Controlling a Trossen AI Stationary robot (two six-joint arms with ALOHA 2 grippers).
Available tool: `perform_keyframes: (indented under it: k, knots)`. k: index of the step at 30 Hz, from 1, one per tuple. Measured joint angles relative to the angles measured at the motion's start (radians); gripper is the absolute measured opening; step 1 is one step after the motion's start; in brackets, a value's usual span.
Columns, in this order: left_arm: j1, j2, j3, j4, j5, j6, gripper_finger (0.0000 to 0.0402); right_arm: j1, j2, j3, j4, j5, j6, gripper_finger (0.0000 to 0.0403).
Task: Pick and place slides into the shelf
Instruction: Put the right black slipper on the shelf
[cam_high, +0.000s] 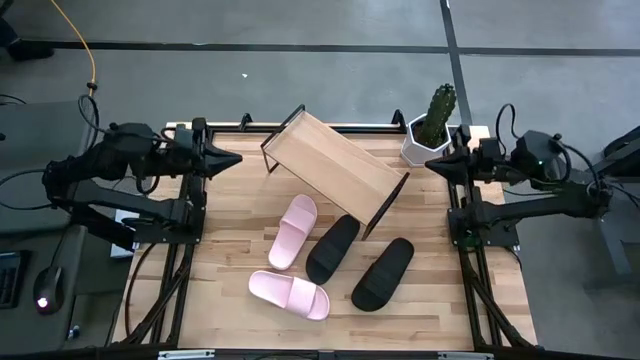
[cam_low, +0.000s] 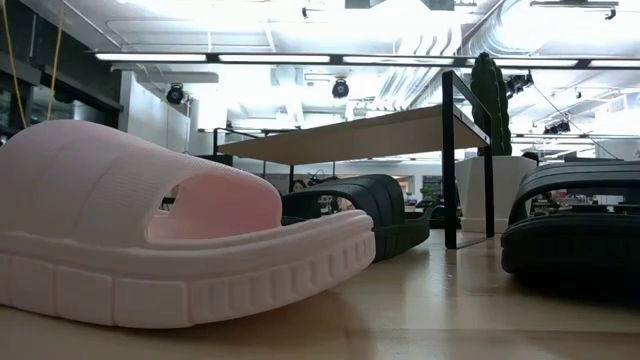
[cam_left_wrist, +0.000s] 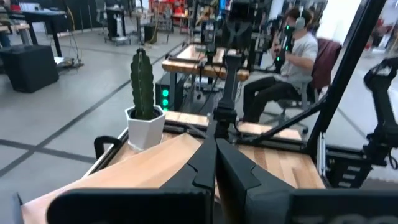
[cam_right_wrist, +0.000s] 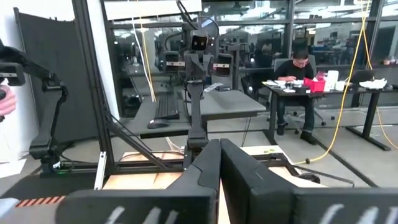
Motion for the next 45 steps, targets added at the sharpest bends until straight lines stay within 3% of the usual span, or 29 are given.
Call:
perform_keyframes:
  k: [13, 34, 45]
  knots:
    - [0.0, 0.075, 0.234, -0.063, -0.004, 0.045, 0.0001, 0.0, 0.177, 0.3, -0.055, 0.0, -0.087, 0.0]
    - [0.0, 0.171, 0.39, -0.073, -0.027, 0.037, 0.0001, 0.0, 0.532, 0.799, -0.262, -0.026, -0.158, 0.0]
    - [0.0, 0.206, 0.411, -0.069, 0.148, 0.037, 0.0001, 0.0, 0.64, 0.887, -0.273, -0.099, -0.158, 0.0]
